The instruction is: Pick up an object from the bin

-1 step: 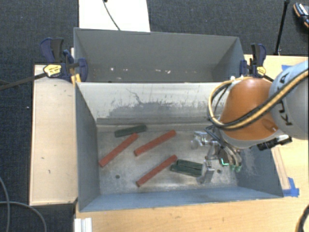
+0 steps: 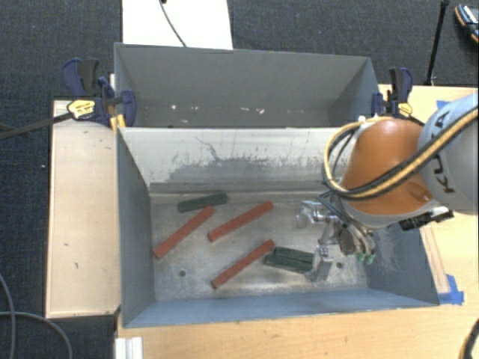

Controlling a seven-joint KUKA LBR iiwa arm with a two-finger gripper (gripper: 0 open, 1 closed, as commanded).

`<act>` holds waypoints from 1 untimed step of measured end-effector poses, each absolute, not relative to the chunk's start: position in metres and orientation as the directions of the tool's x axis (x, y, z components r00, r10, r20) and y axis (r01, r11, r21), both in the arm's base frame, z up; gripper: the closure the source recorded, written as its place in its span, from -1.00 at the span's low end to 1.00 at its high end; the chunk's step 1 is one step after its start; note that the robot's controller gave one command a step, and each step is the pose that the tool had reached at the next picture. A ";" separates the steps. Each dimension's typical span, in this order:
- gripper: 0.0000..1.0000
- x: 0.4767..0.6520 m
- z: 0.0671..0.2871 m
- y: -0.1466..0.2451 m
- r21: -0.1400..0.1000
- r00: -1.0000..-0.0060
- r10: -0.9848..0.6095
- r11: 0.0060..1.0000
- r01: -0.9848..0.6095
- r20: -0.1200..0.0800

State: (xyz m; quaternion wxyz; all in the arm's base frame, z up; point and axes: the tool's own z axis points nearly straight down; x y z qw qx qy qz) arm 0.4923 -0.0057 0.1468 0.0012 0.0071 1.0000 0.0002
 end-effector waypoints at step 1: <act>-1.00 0.489 0.092 0.000 0.001 -0.997 0.083 0.997 0.083 -0.007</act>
Offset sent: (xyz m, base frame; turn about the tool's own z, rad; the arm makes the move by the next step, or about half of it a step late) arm -0.0082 0.0230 -0.0173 0.1945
